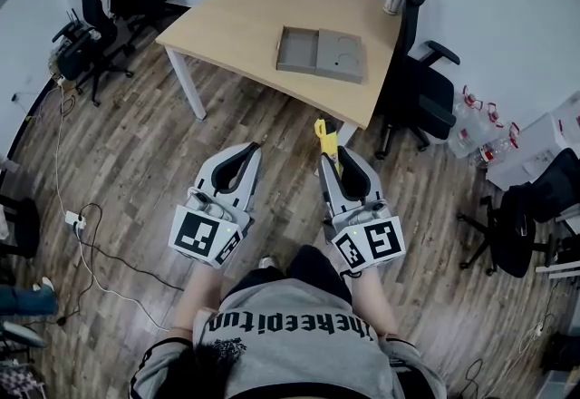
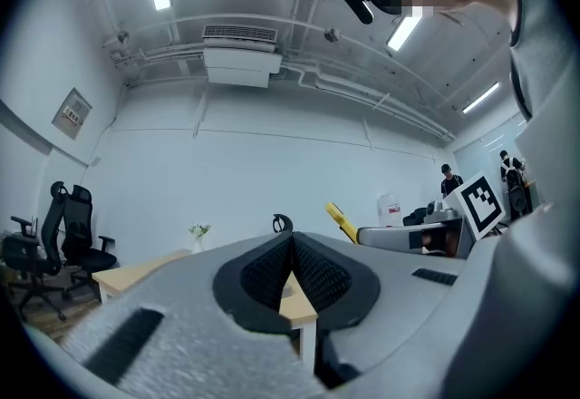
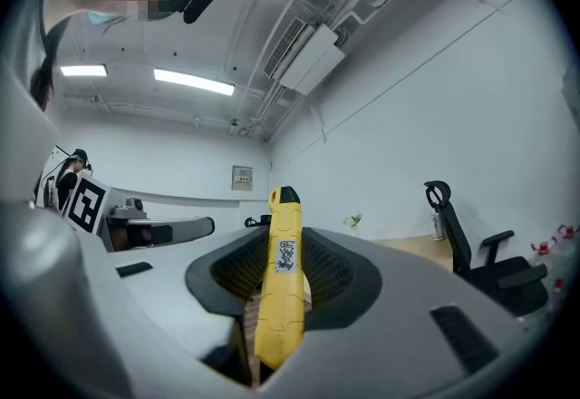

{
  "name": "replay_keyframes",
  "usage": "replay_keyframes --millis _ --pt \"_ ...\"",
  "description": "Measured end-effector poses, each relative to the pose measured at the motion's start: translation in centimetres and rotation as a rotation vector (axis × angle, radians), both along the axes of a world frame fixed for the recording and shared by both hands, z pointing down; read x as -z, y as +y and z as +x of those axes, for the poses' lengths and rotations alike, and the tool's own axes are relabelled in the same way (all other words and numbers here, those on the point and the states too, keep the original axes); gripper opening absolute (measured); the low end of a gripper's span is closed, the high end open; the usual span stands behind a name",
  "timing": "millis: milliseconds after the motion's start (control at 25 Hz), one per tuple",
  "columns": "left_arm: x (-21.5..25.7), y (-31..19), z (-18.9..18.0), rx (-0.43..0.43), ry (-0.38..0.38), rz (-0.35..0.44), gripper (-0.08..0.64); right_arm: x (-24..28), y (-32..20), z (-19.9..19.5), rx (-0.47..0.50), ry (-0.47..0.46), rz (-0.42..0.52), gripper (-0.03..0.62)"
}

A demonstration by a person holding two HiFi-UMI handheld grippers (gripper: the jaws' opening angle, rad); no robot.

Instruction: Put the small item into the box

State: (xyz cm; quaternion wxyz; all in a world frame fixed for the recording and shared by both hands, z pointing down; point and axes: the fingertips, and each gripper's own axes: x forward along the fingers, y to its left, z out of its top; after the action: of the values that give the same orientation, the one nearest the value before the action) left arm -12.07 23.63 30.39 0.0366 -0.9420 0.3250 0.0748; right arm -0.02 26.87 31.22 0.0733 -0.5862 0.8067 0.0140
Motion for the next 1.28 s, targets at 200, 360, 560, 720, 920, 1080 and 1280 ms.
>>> replay_keyframes --millis 200,360,560,720,920,1080,1280 --pt "-0.5 -1.5 1.1 -0.014 -0.004 -0.015 0.017 -0.3 -1.5 0.7 -0.001 0.0 -0.01 0.118" --pt "-1.0 -3.5 1.7 -0.005 -0.008 -0.019 0.017 -0.8 -3.8 1.3 0.009 0.006 -0.019 0.118" --pt "-0.4 -7.0 2.7 0.02 -0.006 -0.004 0.017 -0.5 -7.5 2.3 0.034 0.018 -0.011 0.118" --pt "0.0 -10.3 4.2 0.038 0.004 0.001 0.017 -0.2 -10.9 3.6 0.058 0.024 -0.006 0.118" --pt "0.2 -14.1 6.3 0.051 0.01 0.0 0.017 0.5 -15.0 5.5 0.081 0.028 0.005 0.118" --pt "0.5 -16.5 7.7 0.068 0.014 -0.001 0.017 0.8 -17.5 6.9 0.098 0.027 0.004 0.118" --pt "0.6 -18.9 9.4 0.087 0.013 0.001 0.017 0.7 -20.0 8.5 0.119 0.024 0.002 0.118"
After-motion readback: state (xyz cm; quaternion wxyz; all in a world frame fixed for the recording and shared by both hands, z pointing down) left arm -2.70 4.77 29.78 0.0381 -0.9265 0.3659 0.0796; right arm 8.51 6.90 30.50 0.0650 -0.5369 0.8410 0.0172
